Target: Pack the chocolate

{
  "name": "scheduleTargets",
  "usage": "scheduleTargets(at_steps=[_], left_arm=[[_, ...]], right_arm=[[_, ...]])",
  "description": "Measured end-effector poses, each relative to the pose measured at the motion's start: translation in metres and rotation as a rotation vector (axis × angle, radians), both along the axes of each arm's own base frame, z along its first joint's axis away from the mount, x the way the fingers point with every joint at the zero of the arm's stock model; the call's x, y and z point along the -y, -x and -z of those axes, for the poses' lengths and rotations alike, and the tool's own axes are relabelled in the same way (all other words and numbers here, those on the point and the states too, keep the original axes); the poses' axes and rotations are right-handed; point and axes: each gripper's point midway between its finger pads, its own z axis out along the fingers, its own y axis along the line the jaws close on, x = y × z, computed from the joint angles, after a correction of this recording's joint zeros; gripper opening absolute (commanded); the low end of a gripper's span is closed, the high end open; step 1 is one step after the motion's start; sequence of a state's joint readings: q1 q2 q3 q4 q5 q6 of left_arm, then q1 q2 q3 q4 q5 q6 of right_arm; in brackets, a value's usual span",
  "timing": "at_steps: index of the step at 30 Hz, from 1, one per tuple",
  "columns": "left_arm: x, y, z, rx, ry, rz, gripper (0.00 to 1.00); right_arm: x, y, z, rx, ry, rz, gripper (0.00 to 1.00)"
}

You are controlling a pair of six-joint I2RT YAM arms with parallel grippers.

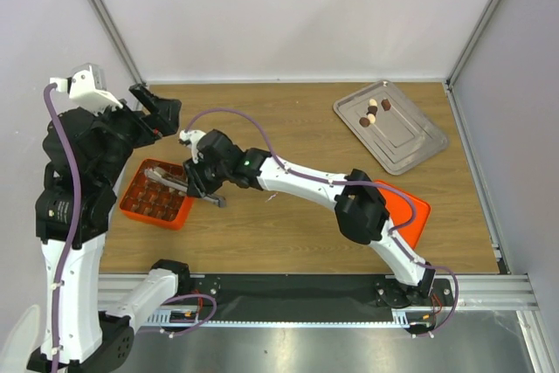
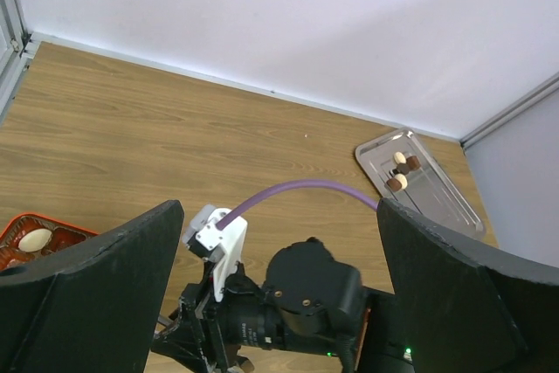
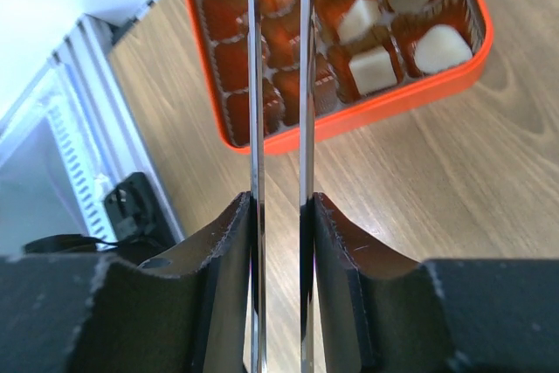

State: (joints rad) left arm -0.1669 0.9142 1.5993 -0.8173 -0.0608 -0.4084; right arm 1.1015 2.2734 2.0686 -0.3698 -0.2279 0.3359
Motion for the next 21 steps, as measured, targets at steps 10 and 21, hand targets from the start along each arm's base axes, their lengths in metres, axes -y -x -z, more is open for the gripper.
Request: scheduleTargets(at_steps=[10, 21], left_arm=[[0.002, -0.007, 0.007, -0.012, -0.001, 0.002, 1.0], [0.003, -0.014, 0.012, -0.028, -0.003, 0.004, 1.0]], right_arm=[[-0.003, -0.005, 0.032, -0.005, 0.043, -0.006, 0.36], [-0.013, -0.008, 0.062, -0.022, 0.065, -0.022, 0.45]])
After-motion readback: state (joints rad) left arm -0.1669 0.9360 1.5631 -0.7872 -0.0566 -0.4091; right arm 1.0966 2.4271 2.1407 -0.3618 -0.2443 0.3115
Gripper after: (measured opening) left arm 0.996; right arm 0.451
